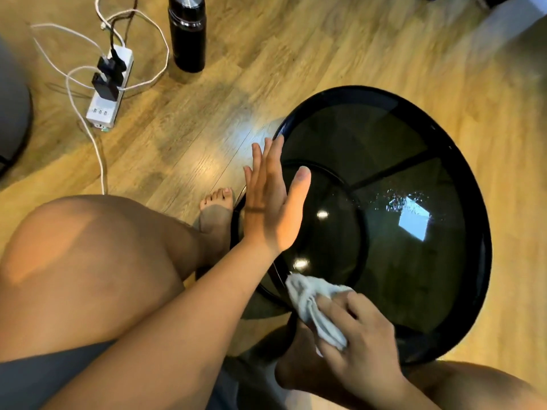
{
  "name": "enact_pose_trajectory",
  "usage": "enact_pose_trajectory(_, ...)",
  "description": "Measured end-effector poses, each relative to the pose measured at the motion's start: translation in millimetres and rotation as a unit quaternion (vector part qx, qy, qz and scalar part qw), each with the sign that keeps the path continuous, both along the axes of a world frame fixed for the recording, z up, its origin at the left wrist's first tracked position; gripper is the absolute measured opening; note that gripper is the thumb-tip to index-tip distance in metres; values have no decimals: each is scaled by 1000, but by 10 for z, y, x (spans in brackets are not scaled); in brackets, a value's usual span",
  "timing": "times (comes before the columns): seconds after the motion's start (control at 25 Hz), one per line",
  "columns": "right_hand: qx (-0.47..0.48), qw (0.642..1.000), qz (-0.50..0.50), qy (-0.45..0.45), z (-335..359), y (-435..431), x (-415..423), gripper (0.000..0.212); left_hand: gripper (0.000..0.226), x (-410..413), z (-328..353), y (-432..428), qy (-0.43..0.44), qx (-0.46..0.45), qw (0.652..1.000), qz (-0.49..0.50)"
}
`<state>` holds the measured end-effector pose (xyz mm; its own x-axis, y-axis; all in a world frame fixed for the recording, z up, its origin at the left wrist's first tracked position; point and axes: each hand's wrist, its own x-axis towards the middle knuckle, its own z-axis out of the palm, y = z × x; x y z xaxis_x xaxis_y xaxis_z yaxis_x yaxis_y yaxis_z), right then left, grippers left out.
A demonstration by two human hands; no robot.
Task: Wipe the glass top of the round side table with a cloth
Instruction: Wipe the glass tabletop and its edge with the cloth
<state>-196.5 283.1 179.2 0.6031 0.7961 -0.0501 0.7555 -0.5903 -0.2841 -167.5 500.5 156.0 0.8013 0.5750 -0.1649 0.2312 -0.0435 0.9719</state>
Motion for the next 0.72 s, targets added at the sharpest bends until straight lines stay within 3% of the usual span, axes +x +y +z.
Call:
enact_pose_trajectory(0.12, -24, 999, 29, -28, 14, -224, 93, 31, 68, -2, -67, -16, -4, 34, 999, -8)
enact_pose_trajectory(0.24, -20, 996, 55, -61, -71, 177, 442, 26, 71, 6, -116, -27, -19, 78, 997, -7)
enact_pose_trajectory(0.48, 27, 977, -144, -153, -200, 1640, 1910, 33, 74, -13, -114, -42, 10, 131, 991, -20)
enact_pose_trajectory(0.6, -14, 968, -213, -134, -180, 2076, 2613, 32, 75, 20, -144, -26, 17, 148, 989, -13)
enact_pose_trajectory(0.72, -10, 970, -222, -98, -175, 2144, 2716, 32, 74, 64, -146, -1, 9, 153, 988, -10)
